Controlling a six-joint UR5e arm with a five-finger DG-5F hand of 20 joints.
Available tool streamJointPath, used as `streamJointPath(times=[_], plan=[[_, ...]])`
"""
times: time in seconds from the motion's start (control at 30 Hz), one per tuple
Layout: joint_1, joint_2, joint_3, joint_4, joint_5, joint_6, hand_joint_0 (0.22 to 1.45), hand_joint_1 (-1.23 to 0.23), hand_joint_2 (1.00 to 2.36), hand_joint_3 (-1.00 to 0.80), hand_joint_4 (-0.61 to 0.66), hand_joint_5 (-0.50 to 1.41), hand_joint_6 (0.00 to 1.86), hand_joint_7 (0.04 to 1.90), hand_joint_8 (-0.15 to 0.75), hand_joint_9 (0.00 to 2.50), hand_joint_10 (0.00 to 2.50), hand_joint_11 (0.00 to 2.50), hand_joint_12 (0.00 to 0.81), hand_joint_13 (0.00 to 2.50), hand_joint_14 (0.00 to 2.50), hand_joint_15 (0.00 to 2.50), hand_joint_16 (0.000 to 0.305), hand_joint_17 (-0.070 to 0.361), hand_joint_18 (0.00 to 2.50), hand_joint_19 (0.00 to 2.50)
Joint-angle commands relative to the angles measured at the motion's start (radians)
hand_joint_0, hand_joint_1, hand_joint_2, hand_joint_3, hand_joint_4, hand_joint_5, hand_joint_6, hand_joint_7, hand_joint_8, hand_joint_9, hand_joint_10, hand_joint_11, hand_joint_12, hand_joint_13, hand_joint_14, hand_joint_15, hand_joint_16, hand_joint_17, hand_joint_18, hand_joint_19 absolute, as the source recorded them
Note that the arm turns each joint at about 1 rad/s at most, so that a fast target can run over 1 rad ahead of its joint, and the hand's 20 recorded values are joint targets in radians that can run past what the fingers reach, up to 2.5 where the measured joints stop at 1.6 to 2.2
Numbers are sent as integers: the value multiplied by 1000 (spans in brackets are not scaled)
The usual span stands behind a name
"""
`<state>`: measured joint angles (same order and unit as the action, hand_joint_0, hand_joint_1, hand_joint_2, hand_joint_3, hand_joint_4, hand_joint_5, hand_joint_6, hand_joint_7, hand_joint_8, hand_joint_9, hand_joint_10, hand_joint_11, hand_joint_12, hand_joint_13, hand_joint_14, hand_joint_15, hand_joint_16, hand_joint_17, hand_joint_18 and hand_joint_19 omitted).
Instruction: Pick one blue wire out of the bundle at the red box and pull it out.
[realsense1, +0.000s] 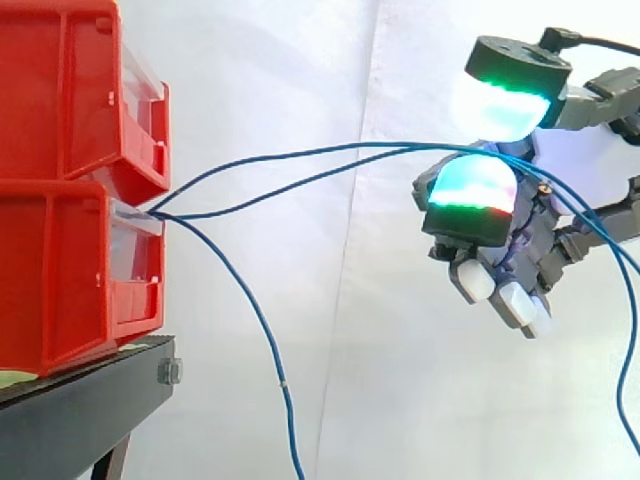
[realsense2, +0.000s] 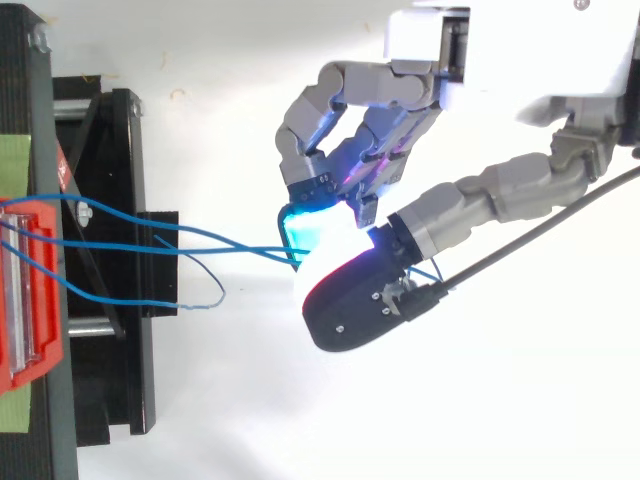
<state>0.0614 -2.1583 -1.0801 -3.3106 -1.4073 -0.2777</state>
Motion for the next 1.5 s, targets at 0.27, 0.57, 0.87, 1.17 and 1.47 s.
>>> streamJointPath(times=[0.27, 0.57, 0.87, 1.17, 1.47], plan=[[0, 0, 0, 0, 1, 0, 577, -704, 1008, -390, 164, -158, 918, 1006, 338, 980, 14, 574, 426, 899, 20, 563, 56, 127, 761, 575], [0, 0, 0, -1, -1, 0, 607, -761, 1014, -294, 139, -158, 922, 1025, 345, 970, 14, 582, 426, 904, 20, 554, 55, 125, 775, 553], [0, 0, 0, -1, -1, 3, 677, -910, 1013, -326, 122, -182, 945, 981, 320, 904, 16, 583, 420, 893, 22, 533, 56, 125, 798, 502], [0, 0, 0, -1, -1, 6, 677, -888, 1012, -357, 150, -191, 948, 974, 318, 887, 15, 581, 415, 893, 20, 541, 55, 124, 807, 499], [0, 0, 0, -1, -1, 17, 591, -708, 1014, -295, 103, -162, 927, 1028, 316, 994, 15, 562, 413, 910, 20, 553, 55, 124, 777, 574]])
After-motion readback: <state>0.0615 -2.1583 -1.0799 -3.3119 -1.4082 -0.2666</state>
